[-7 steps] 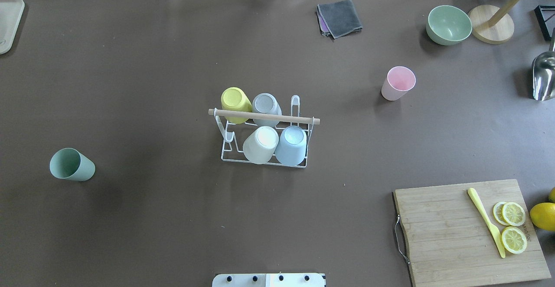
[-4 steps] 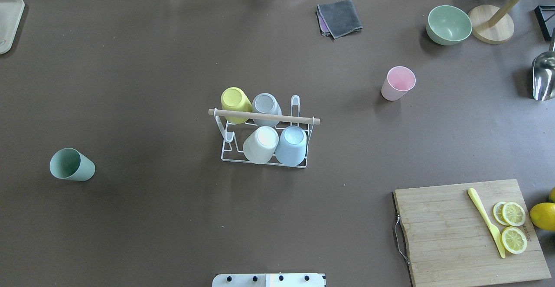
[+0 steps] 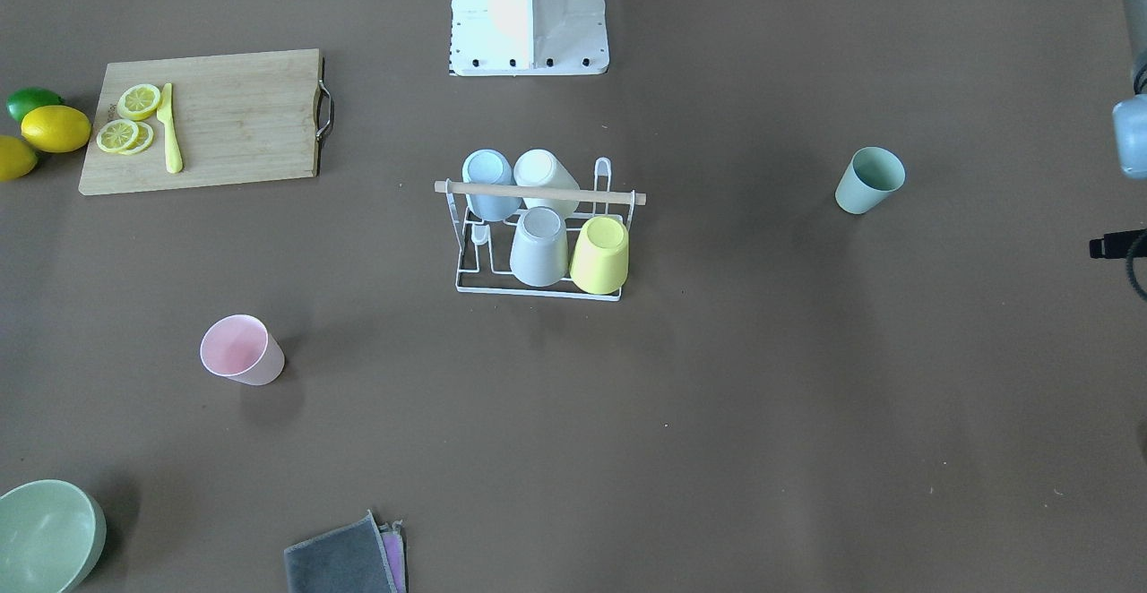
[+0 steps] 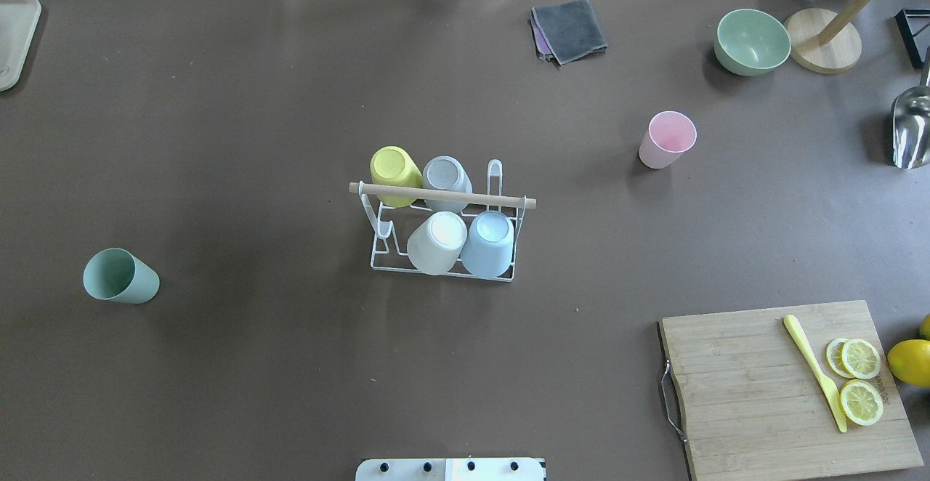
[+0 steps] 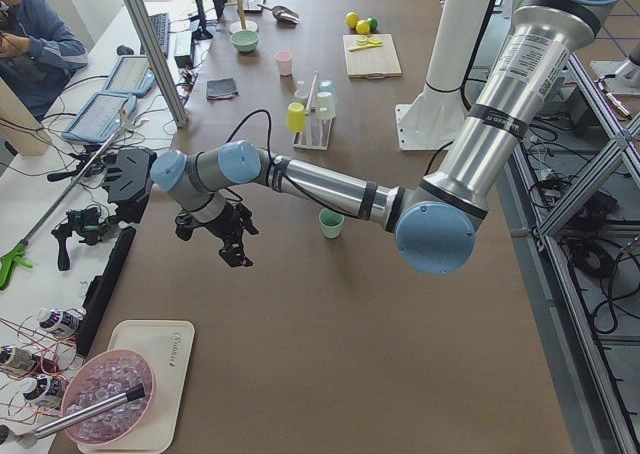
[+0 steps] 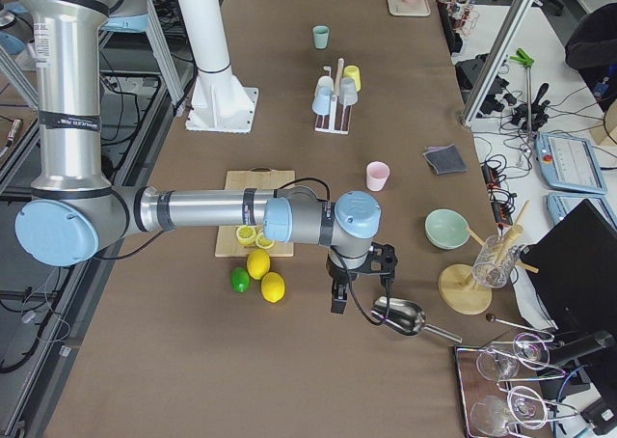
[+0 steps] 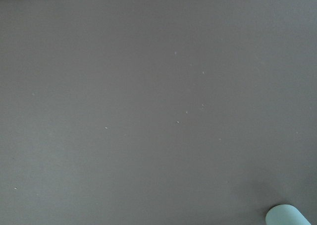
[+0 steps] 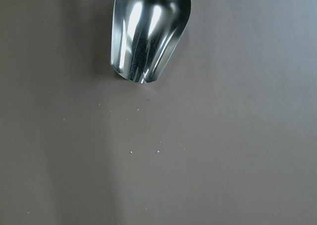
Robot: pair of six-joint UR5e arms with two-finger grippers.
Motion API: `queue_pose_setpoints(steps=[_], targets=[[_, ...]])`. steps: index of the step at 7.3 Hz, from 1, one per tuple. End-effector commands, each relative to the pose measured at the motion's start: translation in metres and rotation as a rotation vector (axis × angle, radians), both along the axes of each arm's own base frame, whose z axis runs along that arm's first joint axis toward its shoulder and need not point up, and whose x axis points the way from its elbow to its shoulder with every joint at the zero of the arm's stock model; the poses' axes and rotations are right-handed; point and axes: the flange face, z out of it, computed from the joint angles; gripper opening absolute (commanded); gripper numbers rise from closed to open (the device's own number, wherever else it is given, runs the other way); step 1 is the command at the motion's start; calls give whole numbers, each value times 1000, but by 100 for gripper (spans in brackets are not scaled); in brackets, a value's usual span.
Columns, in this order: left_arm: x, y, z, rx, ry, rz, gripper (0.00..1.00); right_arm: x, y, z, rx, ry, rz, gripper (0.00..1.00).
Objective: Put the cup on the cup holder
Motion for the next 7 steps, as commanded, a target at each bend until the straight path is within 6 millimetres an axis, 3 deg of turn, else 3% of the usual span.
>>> queue_pose_setpoints(steps=[1, 2, 3, 4, 5, 6, 7], targets=[[112, 9, -30, -69, -27, 171, 98, -1, -2, -4, 7, -8, -1, 100], [141, 16, -30, -74, -32, 216, 98, -1, -2, -4, 9, -8, -1, 100], [154, 20, -26, -56, -22, 278, 98, -1, 0, 3, -1, -13, -7, 100], [170, 33, -21, -71, -17, 390, 98, -2, -1, 0, 5, -22, -8, 100], [172, 40, -18, -110, -19, 414, 98, -2, -7, -8, 20, -21, -5, 100], [183, 42, -23, -107, -16, 428, 98, -2, -29, -33, 63, -26, -2, 100], [193, 26, -38, -102, -19, 434, 98, -10, -49, -55, 98, -25, -13, 100]])
